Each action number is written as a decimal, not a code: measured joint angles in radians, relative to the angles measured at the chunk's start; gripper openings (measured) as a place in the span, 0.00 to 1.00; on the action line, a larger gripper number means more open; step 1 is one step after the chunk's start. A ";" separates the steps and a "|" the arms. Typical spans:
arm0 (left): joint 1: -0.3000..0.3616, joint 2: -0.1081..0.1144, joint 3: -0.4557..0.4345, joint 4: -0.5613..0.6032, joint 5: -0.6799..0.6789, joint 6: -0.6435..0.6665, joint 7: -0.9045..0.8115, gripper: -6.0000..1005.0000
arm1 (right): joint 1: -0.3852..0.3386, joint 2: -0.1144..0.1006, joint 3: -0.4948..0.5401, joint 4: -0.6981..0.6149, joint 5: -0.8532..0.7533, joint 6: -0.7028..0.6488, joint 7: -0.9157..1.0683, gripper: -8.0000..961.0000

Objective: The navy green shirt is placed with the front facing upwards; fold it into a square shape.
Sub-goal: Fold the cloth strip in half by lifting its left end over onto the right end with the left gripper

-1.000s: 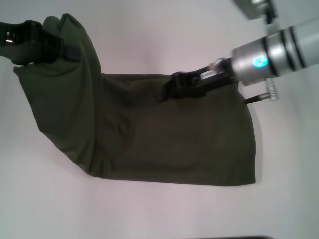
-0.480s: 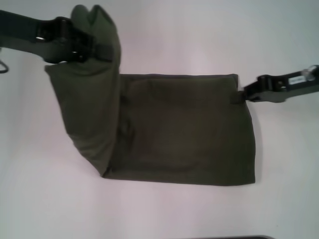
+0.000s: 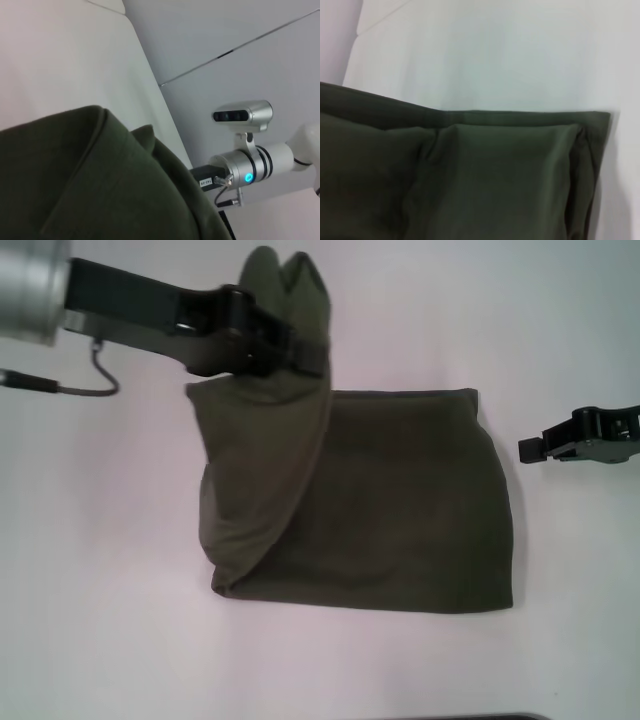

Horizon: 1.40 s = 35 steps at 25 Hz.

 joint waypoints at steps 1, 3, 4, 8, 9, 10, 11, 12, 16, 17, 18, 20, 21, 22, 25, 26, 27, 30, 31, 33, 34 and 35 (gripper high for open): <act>-0.001 -0.010 0.017 -0.014 0.001 -0.012 -0.009 0.06 | -0.001 -0.001 0.000 0.000 0.000 0.000 0.000 0.03; 0.005 -0.022 0.072 -0.050 0.006 -0.041 -0.029 0.06 | -0.001 -0.001 -0.001 0.000 0.000 0.000 0.000 0.03; 0.011 -0.026 0.121 -0.077 0.009 -0.066 -0.047 0.06 | -0.001 -0.001 -0.003 -0.001 -0.001 0.002 -0.001 0.03; 0.006 -0.025 0.251 -0.137 0.006 -0.113 -0.115 0.06 | 0.000 -0.003 -0.005 -0.001 -0.001 0.006 -0.002 0.03; -0.007 -0.026 0.273 -0.147 0.006 -0.115 -0.132 0.06 | 0.000 -0.003 -0.005 -0.001 -0.001 0.006 -0.002 0.03; -0.020 -0.026 0.290 -0.152 0.007 -0.117 -0.145 0.06 | 0.000 -0.004 -0.004 -0.001 -0.001 0.006 -0.003 0.03; -0.032 -0.027 0.311 -0.154 0.010 -0.121 -0.161 0.06 | -0.001 -0.005 -0.003 -0.001 -0.001 0.006 -0.003 0.03; -0.044 -0.027 0.331 -0.155 0.012 -0.127 -0.173 0.06 | -0.002 -0.006 -0.001 -0.001 -0.001 0.006 -0.003 0.03; -0.085 -0.028 0.402 -0.136 0.013 -0.180 -0.205 0.06 | -0.005 -0.009 0.000 -0.001 -0.003 0.010 -0.003 0.03; -0.095 -0.028 0.418 -0.127 0.014 -0.193 -0.208 0.06 | -0.006 -0.009 0.000 -0.001 -0.003 0.011 -0.003 0.03; -0.103 -0.028 0.432 -0.120 0.013 -0.204 -0.211 0.06 | -0.006 -0.009 0.000 -0.001 -0.003 0.012 -0.003 0.03; -0.119 -0.030 0.464 -0.110 0.013 -0.227 -0.220 0.06 | -0.006 -0.010 0.000 -0.001 -0.003 0.012 -0.002 0.03; -0.124 -0.031 0.476 -0.108 0.013 -0.238 -0.224 0.06 | -0.005 -0.010 0.000 -0.001 -0.003 0.012 0.000 0.03; -0.130 -0.032 0.488 -0.106 0.013 -0.249 -0.229 0.06 | -0.005 -0.010 0.000 -0.001 -0.003 0.012 0.001 0.03; -0.142 -0.032 0.522 -0.102 0.012 -0.276 -0.241 0.06 | -0.001 -0.009 0.000 -0.001 -0.003 0.013 0.005 0.03; -0.146 -0.032 0.535 -0.097 0.012 -0.286 -0.244 0.06 | 0.001 -0.008 0.000 -0.001 -0.003 0.013 0.005 0.03; -0.153 -0.032 0.547 -0.086 0.013 -0.298 -0.246 0.06 | 0.003 -0.007 0.000 -0.001 -0.003 0.013 0.005 0.03; -0.173 -0.033 0.576 -0.039 0.013 -0.330 -0.247 0.06 | 0.007 -0.006 0.000 0.000 -0.002 0.013 0.007 0.03; -0.179 -0.034 0.584 -0.025 0.013 -0.341 -0.247 0.06 | 0.007 -0.006 0.000 0.000 -0.002 0.013 0.008 0.03; -0.191 -0.034 0.603 0.004 0.013 -0.363 -0.246 0.06 | 0.008 -0.006 0.000 0.000 -0.002 0.013 0.009 0.03; -0.196 -0.034 0.611 0.016 0.012 -0.373 -0.245 0.06 | 0.009 -0.006 0.000 0.001 -0.002 0.013 0.009 0.03; -0.201 -0.034 0.617 0.024 0.011 -0.379 -0.244 0.06 | 0.009 -0.006 0.000 0.002 -0.002 0.013 0.009 0.03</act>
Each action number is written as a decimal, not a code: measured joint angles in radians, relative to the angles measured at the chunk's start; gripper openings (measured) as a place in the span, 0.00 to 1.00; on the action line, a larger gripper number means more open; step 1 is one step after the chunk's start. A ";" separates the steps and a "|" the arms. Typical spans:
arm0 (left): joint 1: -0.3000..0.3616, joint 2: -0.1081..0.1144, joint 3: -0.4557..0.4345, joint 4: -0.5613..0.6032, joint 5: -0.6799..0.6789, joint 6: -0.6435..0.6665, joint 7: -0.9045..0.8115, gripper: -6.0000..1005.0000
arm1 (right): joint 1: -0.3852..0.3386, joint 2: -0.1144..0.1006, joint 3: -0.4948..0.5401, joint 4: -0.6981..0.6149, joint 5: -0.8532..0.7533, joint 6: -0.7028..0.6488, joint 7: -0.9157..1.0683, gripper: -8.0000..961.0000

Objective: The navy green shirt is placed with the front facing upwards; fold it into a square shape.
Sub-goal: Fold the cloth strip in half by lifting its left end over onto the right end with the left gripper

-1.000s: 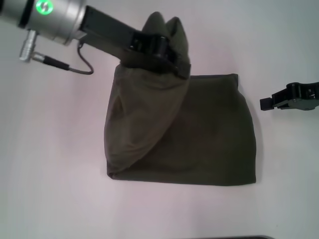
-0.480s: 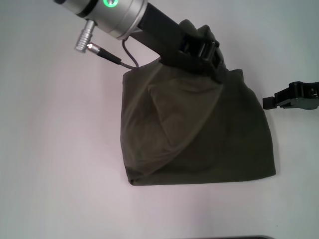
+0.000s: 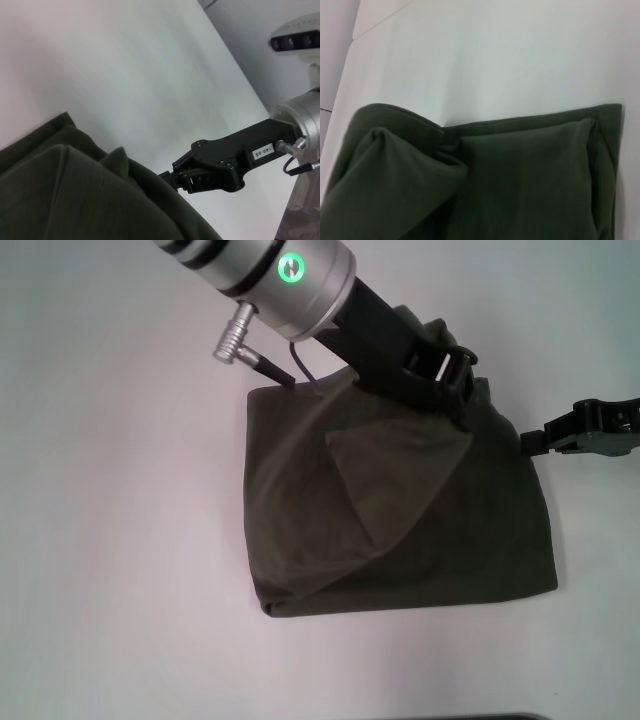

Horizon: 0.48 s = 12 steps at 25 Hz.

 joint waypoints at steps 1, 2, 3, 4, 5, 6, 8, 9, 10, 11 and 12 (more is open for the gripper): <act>-0.006 0.000 0.006 0.011 -0.002 -0.008 0.001 0.06 | 0.000 0.000 0.000 0.001 0.000 0.000 0.000 0.03; -0.010 0.000 0.011 0.020 -0.004 -0.018 0.003 0.06 | 0.000 -0.001 0.000 0.002 0.000 0.000 0.000 0.03; -0.016 -0.001 0.016 0.030 -0.005 -0.028 0.004 0.06 | 0.000 -0.001 0.000 0.003 0.000 0.000 0.000 0.03; -0.021 -0.001 0.018 0.039 -0.006 -0.036 0.004 0.06 | 0.000 -0.001 0.000 0.003 0.000 0.000 0.000 0.03; -0.026 -0.002 0.020 0.048 -0.007 -0.043 0.005 0.06 | 0.001 0.000 0.000 0.003 0.000 0.000 0.000 0.03; -0.033 -0.002 0.024 0.061 -0.008 -0.051 0.006 0.06 | 0.002 0.000 0.000 0.003 0.000 0.000 0.000 0.03; -0.044 -0.003 0.030 0.079 -0.012 -0.062 0.007 0.06 | 0.004 0.000 0.000 0.004 0.000 0.000 0.000 0.03; -0.047 -0.004 0.032 0.083 -0.014 -0.064 0.008 0.06 | 0.005 0.000 -0.001 0.005 0.000 0.000 0.000 0.03; -0.049 -0.004 0.035 0.084 -0.023 -0.066 0.010 0.06 | 0.005 0.000 -0.001 0.005 0.000 0.000 0.000 0.03; -0.048 -0.004 0.038 0.081 -0.034 -0.066 0.011 0.06 | 0.006 0.001 -0.001 0.006 0.000 0.000 0.000 0.03; -0.047 -0.004 0.040 0.074 -0.045 -0.066 0.012 0.06 | 0.006 0.001 -0.001 0.006 0.000 0.000 0.000 0.03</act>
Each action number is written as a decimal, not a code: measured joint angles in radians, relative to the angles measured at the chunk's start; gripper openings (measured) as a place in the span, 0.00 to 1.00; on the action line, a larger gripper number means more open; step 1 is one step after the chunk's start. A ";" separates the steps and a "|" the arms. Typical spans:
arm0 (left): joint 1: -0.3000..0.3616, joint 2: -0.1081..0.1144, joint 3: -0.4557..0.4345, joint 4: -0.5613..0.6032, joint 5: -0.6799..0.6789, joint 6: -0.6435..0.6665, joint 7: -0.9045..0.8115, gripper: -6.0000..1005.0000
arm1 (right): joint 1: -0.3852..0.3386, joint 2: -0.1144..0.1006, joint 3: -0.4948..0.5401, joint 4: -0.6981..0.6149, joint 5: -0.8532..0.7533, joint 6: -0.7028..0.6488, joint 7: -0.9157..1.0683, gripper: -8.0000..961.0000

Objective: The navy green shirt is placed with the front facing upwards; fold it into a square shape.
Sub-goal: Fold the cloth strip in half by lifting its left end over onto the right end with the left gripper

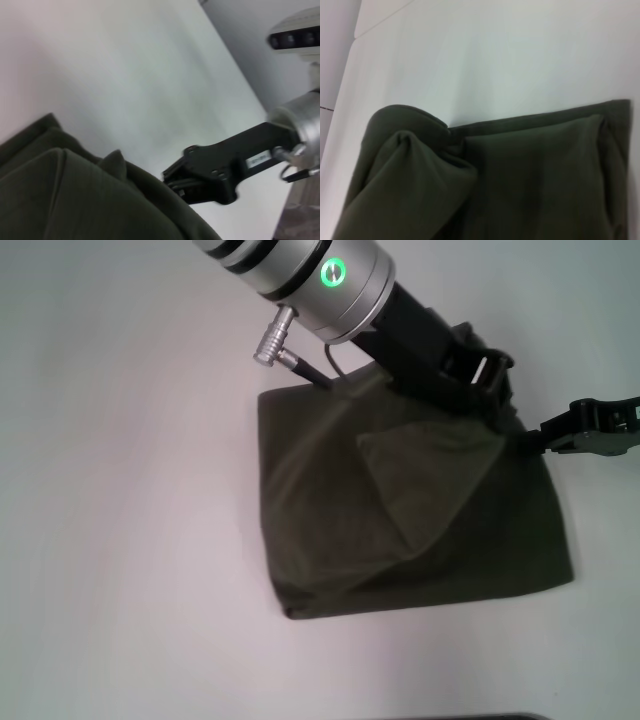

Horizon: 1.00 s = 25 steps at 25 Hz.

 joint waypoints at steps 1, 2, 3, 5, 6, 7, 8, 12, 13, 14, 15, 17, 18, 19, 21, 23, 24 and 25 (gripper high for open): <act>0.003 0.000 0.002 -0.016 -0.012 0.003 0.000 0.06 | 0.001 0.001 0.000 0.000 0.000 0.000 0.000 0.03; 0.006 0.001 0.003 -0.030 -0.023 0.007 0.000 0.06 | 0.001 0.002 -0.001 0.000 0.000 0.000 0.000 0.03; 0.008 0.001 0.005 -0.044 -0.032 0.011 0.000 0.06 | 0.001 0.002 -0.002 0.000 0.000 0.000 0.000 0.03; 0.003 0.002 0.020 -0.043 -0.038 0.003 0.000 0.06 | 0.001 0.004 -0.002 0.001 0.000 0.000 0.000 0.03; -0.006 0.003 0.029 -0.018 -0.037 -0.008 0.004 0.06 | 0.002 0.005 -0.002 0.001 0.000 0.000 0.000 0.03; -0.021 0.004 0.032 0.022 -0.036 -0.023 0.011 0.06 | 0.002 0.006 -0.002 0.001 0.000 0.000 0.000 0.03; -0.036 0.005 0.032 0.067 -0.035 -0.036 0.022 0.06 | 0.002 0.006 -0.002 0.002 0.000 0.001 0.000 0.03; -0.048 0.007 0.020 0.113 -0.037 -0.056 0.039 0.06 | 0.003 0.005 -0.004 0.002 0.000 0.004 0.000 0.03; -0.047 0.007 0.020 0.112 -0.038 -0.058 0.039 0.06 | 0.003 0.005 -0.004 0.002 0.000 0.004 0.001 0.03; -0.047 0.007 0.020 0.113 -0.039 -0.060 0.039 0.06 | 0.003 0.005 -0.005 0.002 0.000 0.004 0.001 0.03; -0.047 0.007 0.019 0.116 -0.039 -0.061 0.039 0.06 | 0.003 0.005 -0.005 0.002 0.000 0.004 0.001 0.03; -0.047 0.007 0.019 0.118 -0.039 -0.065 0.039 0.06 | 0.003 0.006 -0.006 0.002 0.000 0.005 0.001 0.03; -0.047 0.007 0.018 0.120 -0.040 -0.068 0.039 0.06 | 0.003 0.006 -0.006 0.002 0.000 0.005 0.001 0.03; -0.048 0.007 0.013 0.121 -0.040 -0.074 0.039 0.06 | 0.003 0.006 -0.007 0.002 0.000 0.005 0.001 0.03; -0.048 0.007 0.007 0.122 -0.040 -0.077 0.039 0.06 | 0.003 0.006 -0.007 0.002 0.000 0.005 0.001 0.03; -0.047 0.006 0.005 0.122 -0.040 -0.081 0.039 0.06 | 0.002 0.006 -0.007 0.002 0.000 0.005 0.002 0.03; -0.047 0.006 0.005 0.123 -0.041 -0.083 0.039 0.06 | 0.002 0.006 -0.007 0.002 0.000 0.005 0.002 0.03; -0.047 0.006 0.006 0.123 -0.041 -0.085 0.039 0.06 | 0.001 0.006 -0.007 0.002 0.000 0.005 0.002 0.03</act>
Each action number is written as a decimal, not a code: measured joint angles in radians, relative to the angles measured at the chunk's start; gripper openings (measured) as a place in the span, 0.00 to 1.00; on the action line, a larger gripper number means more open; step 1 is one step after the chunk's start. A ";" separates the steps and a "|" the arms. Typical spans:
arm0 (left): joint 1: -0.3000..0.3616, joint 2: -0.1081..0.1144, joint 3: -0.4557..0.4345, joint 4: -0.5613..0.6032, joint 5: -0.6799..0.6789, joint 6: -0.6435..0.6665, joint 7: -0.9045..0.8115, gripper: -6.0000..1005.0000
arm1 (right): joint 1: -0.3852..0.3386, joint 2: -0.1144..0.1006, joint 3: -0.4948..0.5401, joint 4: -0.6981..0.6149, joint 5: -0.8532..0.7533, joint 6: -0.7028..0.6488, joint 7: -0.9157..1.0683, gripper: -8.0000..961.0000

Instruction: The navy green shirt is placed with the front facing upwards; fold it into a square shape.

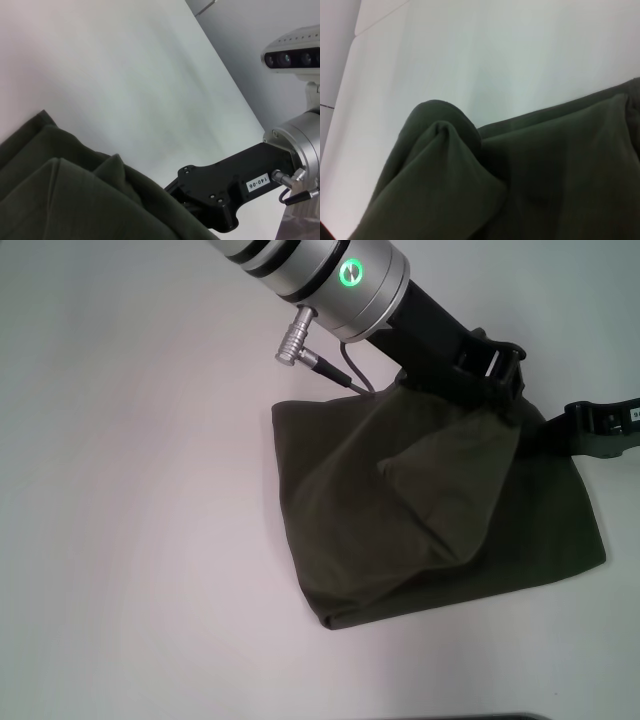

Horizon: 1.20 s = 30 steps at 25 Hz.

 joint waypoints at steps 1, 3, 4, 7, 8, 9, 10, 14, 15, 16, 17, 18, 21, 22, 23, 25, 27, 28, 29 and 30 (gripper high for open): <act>0.000 0.000 0.000 0.002 -0.002 -0.002 0.001 0.06 | 0.000 0.000 0.000 0.000 0.000 0.000 0.000 0.03; 0.000 0.000 -0.003 0.012 -0.015 -0.005 0.011 0.06 | 0.000 0.000 0.000 0.000 0.000 0.000 0.000 0.03; 0.000 0.000 -0.008 0.021 -0.026 -0.005 0.025 0.06 | 0.000 -0.001 0.000 0.000 0.000 0.000 0.000 0.03; 0.004 0.000 -0.056 0.054 -0.064 -0.006 0.076 0.06 | 0.000 -0.003 0.000 0.000 0.000 -0.001 0.000 0.03; 0.006 0.000 -0.074 0.058 -0.074 -0.006 0.087 0.06 | -0.001 -0.005 0.000 0.000 0.000 -0.002 0.000 0.03; 0.008 0.000 -0.089 0.061 -0.083 -0.005 0.096 0.08 | -0.001 -0.006 0.000 0.000 0.000 -0.002 0.002 0.03; 0.010 0.000 -0.095 0.061 -0.090 -0.005 0.101 0.10 | -0.002 -0.008 0.000 0.000 -0.002 -0.003 0.005 0.03; 0.013 0.001 -0.108 0.057 -0.104 -0.007 0.124 0.18 | -0.007 -0.018 0.004 -0.008 -0.014 -0.009 0.028 0.03; 0.013 0.001 -0.109 0.056 -0.105 -0.007 0.127 0.20 | -0.008 -0.021 0.004 -0.009 -0.015 -0.011 0.032 0.03; 0.013 0.001 -0.111 0.055 -0.105 -0.007 0.131 0.23 | -0.009 -0.023 0.004 -0.009 -0.015 -0.013 0.035 0.03; 0.015 0.002 -0.117 0.055 -0.106 -0.006 0.135 0.27 | -0.009 -0.025 0.003 -0.010 -0.016 -0.016 0.038 0.03; 0.018 0.003 -0.124 0.055 -0.106 -0.004 0.138 0.31 | -0.009 -0.028 0.003 -0.010 -0.020 -0.017 0.040 0.03; 0.047 0.009 -0.171 0.039 -0.104 0.031 0.158 0.43 | -0.007 -0.040 0.006 -0.011 -0.044 -0.019 0.050 0.03; 0.061 0.014 -0.184 0.029 -0.102 0.048 0.163 0.47 | -0.006 -0.044 0.007 -0.011 -0.048 -0.020 0.052 0.03; 0.073 0.018 -0.196 0.023 -0.101 0.059 0.166 0.51 | -0.006 -0.049 0.008 -0.012 -0.050 -0.020 0.052 0.03; 0.117 0.038 -0.231 0.006 -0.101 0.088 0.173 0.59 | -0.008 -0.063 0.010 -0.015 -0.051 -0.023 0.059 0.03; 0.154 0.049 -0.259 0.002 -0.104 0.104 0.174 0.67 | -0.012 -0.077 0.018 -0.030 -0.051 -0.037 0.071 0.03; 0.178 0.055 -0.280 0.001 -0.104 0.115 0.175 0.71 | -0.015 -0.086 0.027 -0.047 -0.052 -0.049 0.083 0.03; 0.198 0.057 -0.297 -0.003 -0.105 0.124 0.178 0.74 | -0.018 -0.091 0.040 -0.073 -0.052 -0.069 0.096 0.03; 0.212 0.058 -0.310 -0.005 -0.105 0.131 0.181 0.78 | -0.021 -0.095 0.055 -0.100 -0.052 -0.089 0.106 0.03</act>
